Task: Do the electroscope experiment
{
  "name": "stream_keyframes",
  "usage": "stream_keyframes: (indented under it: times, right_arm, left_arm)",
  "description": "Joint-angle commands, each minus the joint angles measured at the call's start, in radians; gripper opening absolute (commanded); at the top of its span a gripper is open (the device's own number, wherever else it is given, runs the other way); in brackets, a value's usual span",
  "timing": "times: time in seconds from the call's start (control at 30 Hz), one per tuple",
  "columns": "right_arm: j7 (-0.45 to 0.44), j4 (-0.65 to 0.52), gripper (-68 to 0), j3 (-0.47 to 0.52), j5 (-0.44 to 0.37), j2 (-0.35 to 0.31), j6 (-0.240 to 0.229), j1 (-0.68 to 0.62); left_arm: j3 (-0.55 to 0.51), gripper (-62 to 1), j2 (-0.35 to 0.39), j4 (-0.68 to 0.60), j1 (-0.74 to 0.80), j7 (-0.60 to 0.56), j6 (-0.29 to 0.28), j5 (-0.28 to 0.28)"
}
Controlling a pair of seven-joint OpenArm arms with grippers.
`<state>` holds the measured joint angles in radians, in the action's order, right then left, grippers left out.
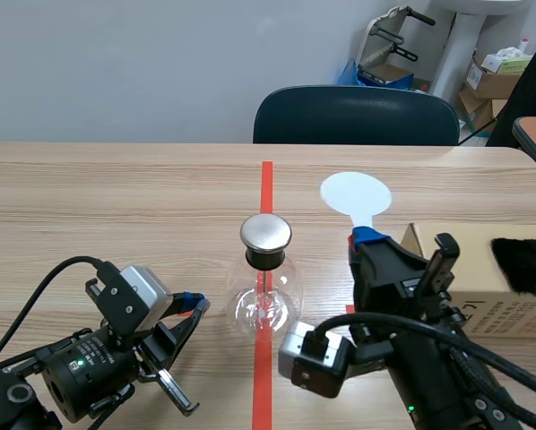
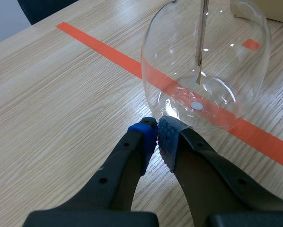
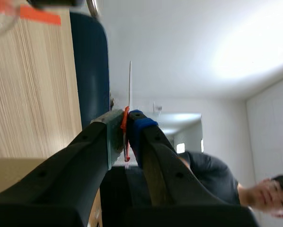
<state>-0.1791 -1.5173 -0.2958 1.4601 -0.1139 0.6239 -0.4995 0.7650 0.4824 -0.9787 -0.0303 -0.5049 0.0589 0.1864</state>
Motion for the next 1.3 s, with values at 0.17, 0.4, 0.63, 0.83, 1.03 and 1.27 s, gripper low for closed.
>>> stream_keyframes:
  times: [0.17,0.4,0.63,0.83,1.03,1.27]
  right_arm:
    - [-0.174,-0.010,-66.5,0.003,0.001,-0.014,0.011,-0.002]
    - [-0.318,-0.010,-66.5,0.003,0.001,-0.014,0.011,-0.002]
    - [-0.360,-0.010,-66.5,0.003,0.001,-0.014,0.011,-0.002]
    - [-0.360,-0.010,-66.5,0.003,0.001,-0.014,0.011,-0.002]
    - [-0.359,-0.010,-66.5,0.003,0.001,-0.014,0.011,-0.002]
    - [-0.272,-0.010,-66.5,0.003,0.001,-0.014,0.011,-0.002]
  left_arm:
    - [-0.004,-55.4,-0.005,-0.017,0.000,-0.014,-0.001,0.003]
    - [-0.004,-55.4,-0.005,-0.017,0.000,-0.014,-0.001,0.003]
    - [-0.004,-55.4,-0.005,-0.017,0.000,-0.014,-0.001,0.003]
    - [-0.004,-55.4,-0.005,-0.017,0.000,-0.014,-0.001,0.003]
    - [-0.004,-55.4,-0.005,-0.017,0.000,-0.014,-0.001,0.003]
    - [-0.004,-55.4,-0.005,-0.017,0.000,-0.014,-0.001,0.003]
